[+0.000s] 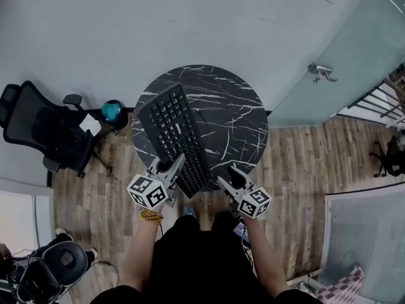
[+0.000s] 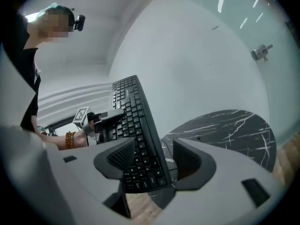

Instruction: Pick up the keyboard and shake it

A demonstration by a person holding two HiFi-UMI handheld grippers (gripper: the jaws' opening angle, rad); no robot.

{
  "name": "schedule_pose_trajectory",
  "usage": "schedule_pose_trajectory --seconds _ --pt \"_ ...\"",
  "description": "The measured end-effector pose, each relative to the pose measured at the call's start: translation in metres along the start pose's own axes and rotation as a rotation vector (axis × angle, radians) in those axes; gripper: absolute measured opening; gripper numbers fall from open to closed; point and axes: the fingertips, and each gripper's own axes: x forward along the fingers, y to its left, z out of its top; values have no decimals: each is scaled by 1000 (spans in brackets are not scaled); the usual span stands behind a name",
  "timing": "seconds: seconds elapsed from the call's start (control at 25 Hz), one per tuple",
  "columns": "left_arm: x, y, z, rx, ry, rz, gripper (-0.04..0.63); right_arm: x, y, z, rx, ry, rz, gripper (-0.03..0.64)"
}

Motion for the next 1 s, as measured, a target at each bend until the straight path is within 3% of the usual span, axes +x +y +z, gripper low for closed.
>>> schedule_pose_trajectory --seconds 0.2,0.28,0.4,0.52,0.76,0.92,1.0 --pt "-3 -2 11 -196 -123 -57 74 -3 -18 -22 293 -76 -41 278" --pt "-5 4 15 -283 -177 -47 74 -3 -14 -22 405 -136 4 284" --pt "-9 16 17 -343 -220 -14 72 0 -10 -9 559 -234 87 290" --pt "-13 25 11 -364 -233 30 72 5 -14 -11 606 -253 94 290" --pt "-24 41 -7 -400 -246 93 72 -3 -33 -42 698 -227 19 290" --pt "-31 42 -2 -446 -273 62 72 10 6 -48 753 -179 164 290" --pt "-32 38 3 -453 -296 32 72 18 20 -49 746 -172 194 290"
